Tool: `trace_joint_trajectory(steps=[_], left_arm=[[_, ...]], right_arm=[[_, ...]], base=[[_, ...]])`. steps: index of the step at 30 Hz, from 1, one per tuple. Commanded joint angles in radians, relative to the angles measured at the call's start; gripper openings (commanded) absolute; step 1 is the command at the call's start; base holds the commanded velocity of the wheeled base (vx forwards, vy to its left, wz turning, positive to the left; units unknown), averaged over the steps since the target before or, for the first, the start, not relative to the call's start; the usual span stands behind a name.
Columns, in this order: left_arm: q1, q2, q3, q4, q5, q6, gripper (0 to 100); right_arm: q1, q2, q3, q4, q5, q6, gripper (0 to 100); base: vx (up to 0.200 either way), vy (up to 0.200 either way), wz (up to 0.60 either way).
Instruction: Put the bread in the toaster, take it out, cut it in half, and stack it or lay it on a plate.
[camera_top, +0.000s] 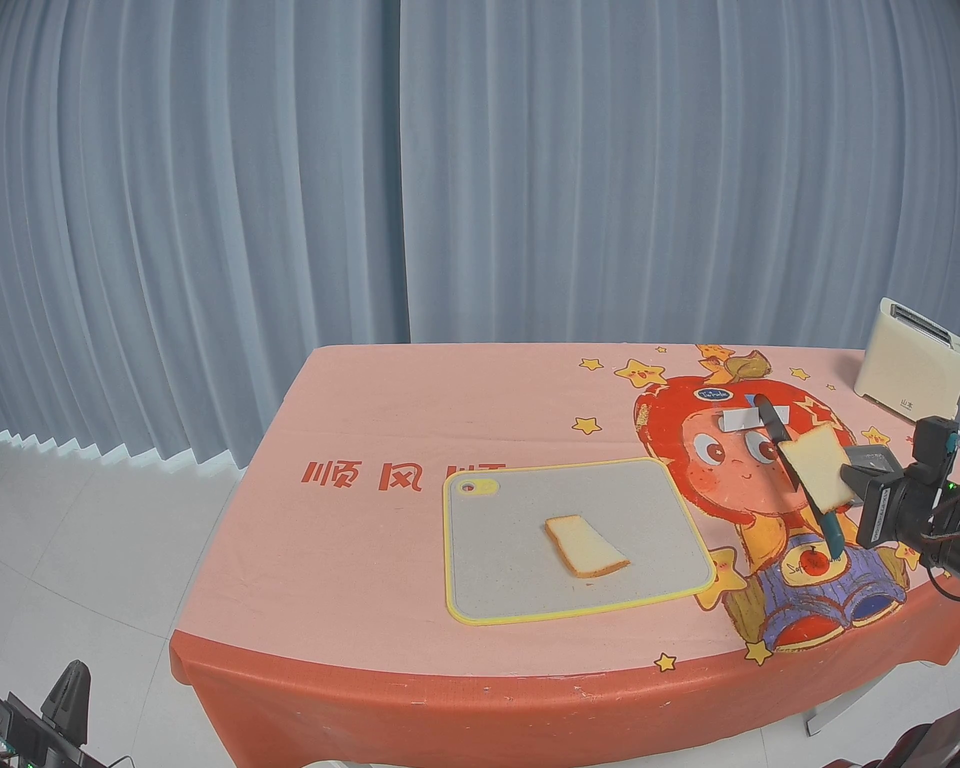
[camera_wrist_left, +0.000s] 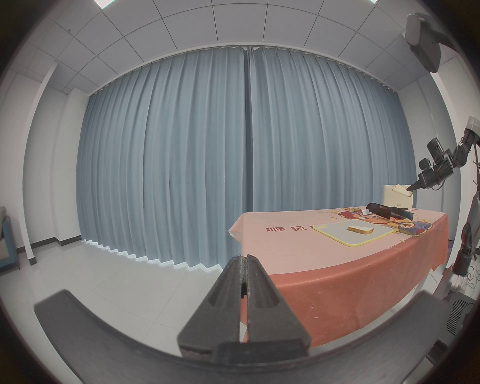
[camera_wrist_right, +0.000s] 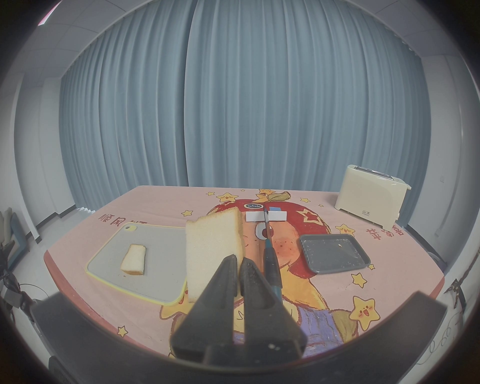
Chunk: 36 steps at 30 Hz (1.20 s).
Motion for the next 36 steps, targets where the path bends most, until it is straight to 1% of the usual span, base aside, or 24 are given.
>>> trace_joint_trajectory(steps=[1,23,36], left_arm=[[-0.001,0.002,0.018,-0.001,0.0,0.0,0],[-0.001,0.002,0.018,0.001,0.0,0.0,0],[0.001,0.002,0.018,-0.001,0.0,0.0,0]], right_arm=[[0.002,0.001,0.001,0.001,0.002,-0.002,0],[-0.007,-0.006,0.005,0.001,-0.001,-0.003,0],[-0.019,-0.01,0.002,-0.022,-0.006,0.008,0]], base=[[0.0,-0.2,0.0],[0.0,-0.2,0.0],[0.0,0.0,0.0]])
